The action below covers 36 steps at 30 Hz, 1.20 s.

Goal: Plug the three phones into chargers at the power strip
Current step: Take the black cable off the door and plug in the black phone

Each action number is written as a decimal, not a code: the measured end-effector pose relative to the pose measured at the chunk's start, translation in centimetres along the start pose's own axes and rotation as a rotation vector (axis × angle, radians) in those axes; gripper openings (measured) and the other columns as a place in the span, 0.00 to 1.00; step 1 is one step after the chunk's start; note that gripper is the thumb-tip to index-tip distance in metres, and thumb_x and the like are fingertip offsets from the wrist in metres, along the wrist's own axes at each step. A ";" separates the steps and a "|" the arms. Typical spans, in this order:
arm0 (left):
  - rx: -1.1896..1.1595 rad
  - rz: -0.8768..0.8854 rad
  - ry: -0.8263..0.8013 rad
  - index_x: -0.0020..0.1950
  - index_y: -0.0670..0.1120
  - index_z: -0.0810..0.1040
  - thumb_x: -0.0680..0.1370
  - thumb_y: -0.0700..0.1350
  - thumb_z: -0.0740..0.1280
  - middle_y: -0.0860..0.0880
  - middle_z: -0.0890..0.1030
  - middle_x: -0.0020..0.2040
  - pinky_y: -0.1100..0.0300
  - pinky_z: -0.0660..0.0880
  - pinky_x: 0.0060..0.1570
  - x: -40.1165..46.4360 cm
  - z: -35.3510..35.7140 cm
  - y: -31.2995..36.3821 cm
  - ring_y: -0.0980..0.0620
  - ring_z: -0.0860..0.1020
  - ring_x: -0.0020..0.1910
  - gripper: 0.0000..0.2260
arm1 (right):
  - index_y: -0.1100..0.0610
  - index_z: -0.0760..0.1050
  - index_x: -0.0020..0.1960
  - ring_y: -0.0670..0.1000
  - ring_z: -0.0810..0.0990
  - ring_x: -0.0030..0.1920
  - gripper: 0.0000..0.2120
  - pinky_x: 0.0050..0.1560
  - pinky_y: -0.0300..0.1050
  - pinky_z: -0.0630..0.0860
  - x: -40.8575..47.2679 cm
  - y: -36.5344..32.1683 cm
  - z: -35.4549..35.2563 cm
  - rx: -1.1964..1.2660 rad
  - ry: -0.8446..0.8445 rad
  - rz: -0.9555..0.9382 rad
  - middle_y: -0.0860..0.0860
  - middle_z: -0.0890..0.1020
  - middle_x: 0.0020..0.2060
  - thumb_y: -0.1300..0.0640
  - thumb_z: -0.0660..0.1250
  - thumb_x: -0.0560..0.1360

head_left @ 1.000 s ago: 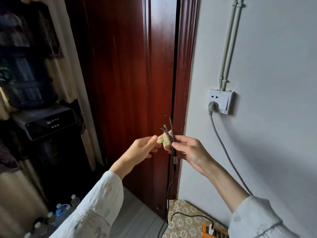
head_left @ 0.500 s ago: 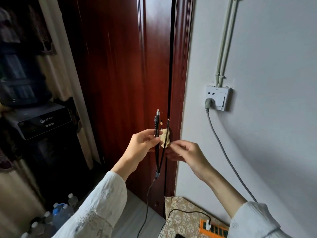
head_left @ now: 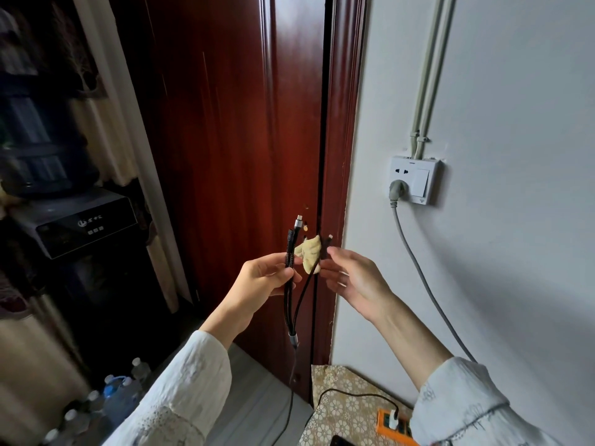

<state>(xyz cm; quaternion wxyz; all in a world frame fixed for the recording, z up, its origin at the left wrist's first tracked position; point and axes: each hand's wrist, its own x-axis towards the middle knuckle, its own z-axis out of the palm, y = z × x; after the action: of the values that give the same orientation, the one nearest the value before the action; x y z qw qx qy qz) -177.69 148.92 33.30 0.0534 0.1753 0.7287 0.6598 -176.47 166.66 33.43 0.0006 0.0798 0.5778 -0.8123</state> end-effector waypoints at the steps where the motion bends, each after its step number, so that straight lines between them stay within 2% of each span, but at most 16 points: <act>1: 0.002 -0.008 0.005 0.48 0.50 0.80 0.77 0.36 0.62 0.50 0.82 0.38 0.61 0.80 0.47 0.0 -0.1 -0.2 0.56 0.80 0.39 0.11 | 0.51 0.80 0.42 0.46 0.82 0.34 0.07 0.35 0.39 0.75 0.1 -0.1 0.0 -0.007 -0.013 -0.020 0.50 0.82 0.36 0.54 0.64 0.76; 6: -0.007 -0.029 0.010 0.48 0.48 0.80 0.77 0.35 0.61 0.50 0.82 0.37 0.61 0.80 0.47 0.1 -0.3 -1.0 0.56 0.80 0.39 0.11 | 0.55 0.79 0.41 0.47 0.75 0.35 0.05 0.35 0.39 0.72 0.8 -0.4 -0.1 -0.032 0.011 -0.008 0.50 0.77 0.34 0.56 0.66 0.75; 10: -0.020 -0.073 0.004 0.48 0.48 0.81 0.77 0.36 0.63 0.52 0.83 0.35 0.63 0.80 0.43 0.2 -0.7 -1.7 0.56 0.81 0.38 0.11 | 0.57 0.78 0.40 0.47 0.77 0.34 0.04 0.31 0.37 0.71 1.0 0.0 0.1 -0.001 -0.037 -0.008 0.51 0.77 0.35 0.60 0.66 0.74; 12: -0.003 -0.130 0.079 0.52 0.47 0.81 0.77 0.36 0.63 0.51 0.83 0.38 0.63 0.80 0.41 0.3 -0.8 -2.3 0.54 0.81 0.39 0.10 | 0.58 0.77 0.41 0.48 0.79 0.33 0.04 0.31 0.36 0.70 0.9 0.1 0.2 -0.018 -0.064 -0.026 0.53 0.78 0.35 0.62 0.66 0.74; 13: 0.039 -0.164 0.151 0.56 0.45 0.79 0.77 0.36 0.63 0.50 0.83 0.41 0.61 0.80 0.43 0.4 -0.9 -2.7 0.53 0.81 0.42 0.11 | 0.58 0.78 0.41 0.48 0.79 0.33 0.04 0.32 0.37 0.70 0.9 0.2 0.3 -0.059 -0.076 -0.035 0.53 0.79 0.36 0.63 0.65 0.75; 15: 0.241 -0.245 0.284 0.68 0.43 0.70 0.77 0.39 0.63 0.47 0.80 0.55 0.56 0.77 0.53 0.7 -1.2 -3.7 0.49 0.79 0.51 0.19 | 0.58 0.78 0.43 0.49 0.81 0.35 0.03 0.33 0.37 0.71 0.9 0.8 0.4 -0.181 -0.097 -0.037 0.53 0.81 0.37 0.62 0.66 0.74; 17: 0.444 -0.314 0.301 0.74 0.42 0.58 0.77 0.43 0.64 0.45 0.70 0.69 0.53 0.71 0.63 0.6 -1.2 -4.6 0.46 0.73 0.63 0.27 | 0.59 0.77 0.44 0.51 0.82 0.37 0.02 0.34 0.36 0.72 1.0 1.8 0.5 -0.293 -0.103 -0.025 0.53 0.82 0.39 0.62 0.66 0.74; 19: 0.530 -0.278 0.230 0.72 0.43 0.62 0.78 0.44 0.63 0.45 0.69 0.70 0.55 0.69 0.64 0.3 -0.7 -5.5 0.46 0.71 0.66 0.24 | 0.60 0.76 0.45 0.51 0.83 0.38 0.01 0.33 0.35 0.73 1.1 2.9 0.7 -0.348 -0.100 -0.015 0.55 0.82 0.40 0.63 0.66 0.74; 22: 0.413 -0.220 -0.024 0.59 0.44 0.77 0.79 0.41 0.60 0.47 0.81 0.54 0.63 0.73 0.55 -0.9 0.7 -6.9 0.50 0.78 0.56 0.11 | 0.59 0.76 0.41 0.48 0.82 0.34 0.02 0.30 0.33 0.71 1.4 4.3 0.7 -0.402 -0.075 -0.013 0.53 0.82 0.36 0.63 0.67 0.73; 24: 0.260 -0.244 -0.139 0.50 0.47 0.79 0.80 0.42 0.58 0.47 0.82 0.44 0.58 0.75 0.52 -1.9 1.5 -7.9 0.51 0.78 0.47 0.09 | 0.56 0.76 0.38 0.45 0.79 0.32 0.05 0.28 0.30 0.68 1.7 5.3 0.5 -0.470 -0.042 -0.021 0.50 0.80 0.34 0.61 0.69 0.71; 26: 0.200 -0.257 -0.118 0.43 0.48 0.78 0.80 0.43 0.58 0.47 0.80 0.35 0.52 0.75 0.47 -2.5 1.7 -9.5 0.50 0.77 0.38 0.11 | 0.54 0.76 0.35 0.43 0.76 0.32 0.06 0.28 0.27 0.67 1.9 6.7 0.0 -0.521 -0.028 0.000 0.46 0.80 0.31 0.58 0.70 0.71; 29: 0.320 -0.266 -0.026 0.36 0.51 0.77 0.79 0.44 0.60 0.50 0.77 0.28 0.59 0.72 0.37 -3.5 1.4 -13.1 0.56 0.73 0.28 0.13 | 0.54 0.79 0.39 0.42 0.76 0.37 0.05 0.33 0.30 0.70 2.0 10.3 -1.4 -0.533 -0.056 0.119 0.45 0.82 0.35 0.56 0.68 0.73; 30: 0.355 -0.292 -0.019 0.37 0.51 0.78 0.79 0.44 0.61 0.51 0.77 0.28 0.63 0.71 0.35 -3.9 1.3 -14.5 0.58 0.72 0.26 0.12 | 0.54 0.80 0.42 0.43 0.77 0.39 0.05 0.36 0.32 0.71 2.2 11.8 -2.0 -0.531 -0.065 0.172 0.46 0.83 0.37 0.55 0.67 0.74; 32: 0.373 -0.389 -0.042 0.46 0.45 0.80 0.78 0.39 0.61 0.51 0.79 0.32 0.68 0.71 0.32 -4.8 1.0 -17.8 0.59 0.72 0.26 0.09 | 0.55 0.80 0.47 0.46 0.78 0.44 0.05 0.42 0.38 0.73 2.7 15.1 -3.3 -0.525 -0.056 0.275 0.49 0.83 0.42 0.57 0.65 0.75; 34: 0.386 -0.477 -0.070 0.54 0.41 0.79 0.78 0.35 0.60 0.49 0.80 0.38 0.72 0.70 0.30 -5.8 0.7 -21.3 0.57 0.73 0.28 0.10 | 0.58 0.79 0.52 0.48 0.78 0.46 0.07 0.44 0.40 0.74 3.0 18.8 -4.9 -0.567 -0.018 0.359 0.53 0.82 0.46 0.60 0.64 0.76; 36: 0.402 -0.522 -0.087 0.57 0.40 0.78 0.77 0.32 0.59 0.49 0.80 0.39 0.73 0.69 0.30 -6.8 0.6 -24.1 0.58 0.73 0.28 0.13 | 0.59 0.78 0.56 0.48 0.78 0.48 0.10 0.45 0.40 0.74 3.3 22.0 -6.6 -0.660 0.002 0.396 0.55 0.82 0.51 0.60 0.64 0.76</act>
<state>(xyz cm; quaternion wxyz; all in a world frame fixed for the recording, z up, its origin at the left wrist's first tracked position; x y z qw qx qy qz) -175.64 145.63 8.60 0.2161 0.0179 0.8617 0.4588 -176.88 165.88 10.26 0.1823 0.1861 0.7818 -0.5665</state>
